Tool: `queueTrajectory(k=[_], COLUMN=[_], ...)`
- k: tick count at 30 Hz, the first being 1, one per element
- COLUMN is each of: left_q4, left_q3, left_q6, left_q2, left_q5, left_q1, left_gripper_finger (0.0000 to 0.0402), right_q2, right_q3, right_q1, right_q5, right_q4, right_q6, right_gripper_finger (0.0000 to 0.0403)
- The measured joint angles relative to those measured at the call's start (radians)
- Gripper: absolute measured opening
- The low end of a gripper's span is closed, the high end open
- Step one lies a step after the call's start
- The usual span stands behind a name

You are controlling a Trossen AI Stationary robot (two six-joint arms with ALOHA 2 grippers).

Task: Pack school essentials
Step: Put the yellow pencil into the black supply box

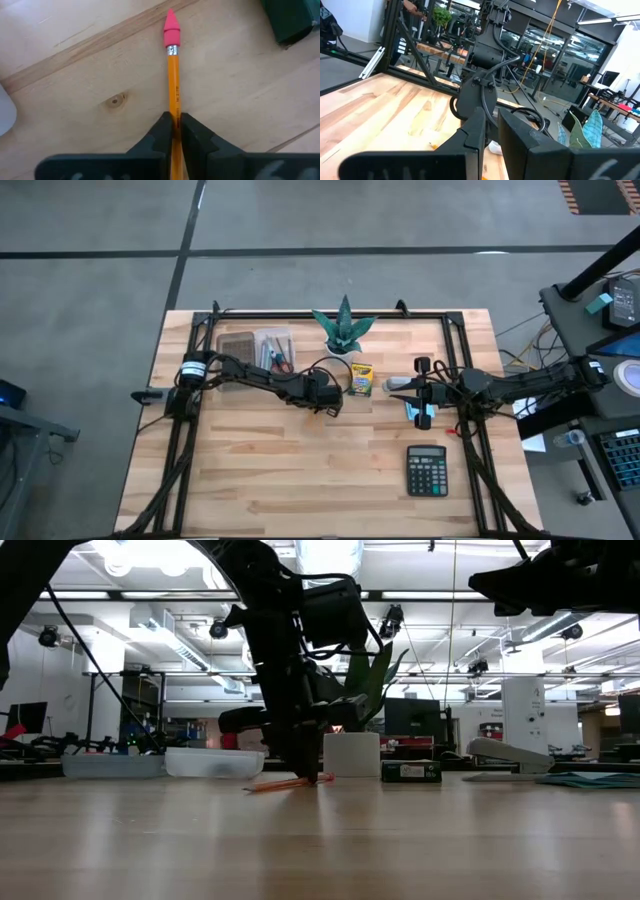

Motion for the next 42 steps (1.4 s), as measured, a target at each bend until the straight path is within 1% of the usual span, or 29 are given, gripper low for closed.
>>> queueTrajectory(k=[8, 12, 15, 19, 24, 29, 32, 36, 42], left_q4=[-0.014, -0.019, -0.042, -0.124, -0.289, -0.452, -0.503, -0.510, -0.494], left_q3=[0.001, 0.000, 0.000, -0.001, -0.005, -0.006, -0.013, -0.049, -0.097], left_q6=[0.009, 0.034, 0.036, 0.035, 0.020, -0.026, -0.026, -0.025, -0.017], left_q2=[-0.036, -0.082, -0.117, -0.161, -0.235, -0.297, -0.315, -0.339, -0.340], left_q5=[0.008, 0.008, -0.012, -0.048, -0.123, -0.160, -0.176, -0.180, -0.180], left_q1=[-0.012, -0.017, -0.016, -0.016, -0.007, 0.037, 0.077, 0.151, 0.280], left_gripper_finger=[0.0003, 0.0002, 0.0002, 0.0002, 0.0001, 0.0001, 0.0001, 0.0001, 0.0001], right_q2=[0.000, 0.000, 0.000, 0.000, 0.001, 0.001, 0.001, 0.000, 0.000], right_q3=[0.000, 0.000, 0.000, 0.000, 0.001, 0.001, 0.001, 0.001, 0.001], right_q1=[0.000, 0.000, 0.000, 0.000, 0.000, 0.000, 0.000, 0.000, 0.000], right_q5=[0.000, 0.000, 0.000, 0.000, 0.010, 0.026, 0.026, 0.026, 0.026], right_q4=[0.000, -0.001, -0.001, -0.001, -0.007, -0.007, -0.007, -0.007, -0.007], right_q6=[0.000, 0.000, 0.000, -0.001, -0.005, -0.010, -0.010, -0.010, -0.010], right_gripper_finger=[0.0043, 0.0043, 0.0043, 0.0043, 0.0043, 0.0043, 0.0043, 0.0043, 0.0043])
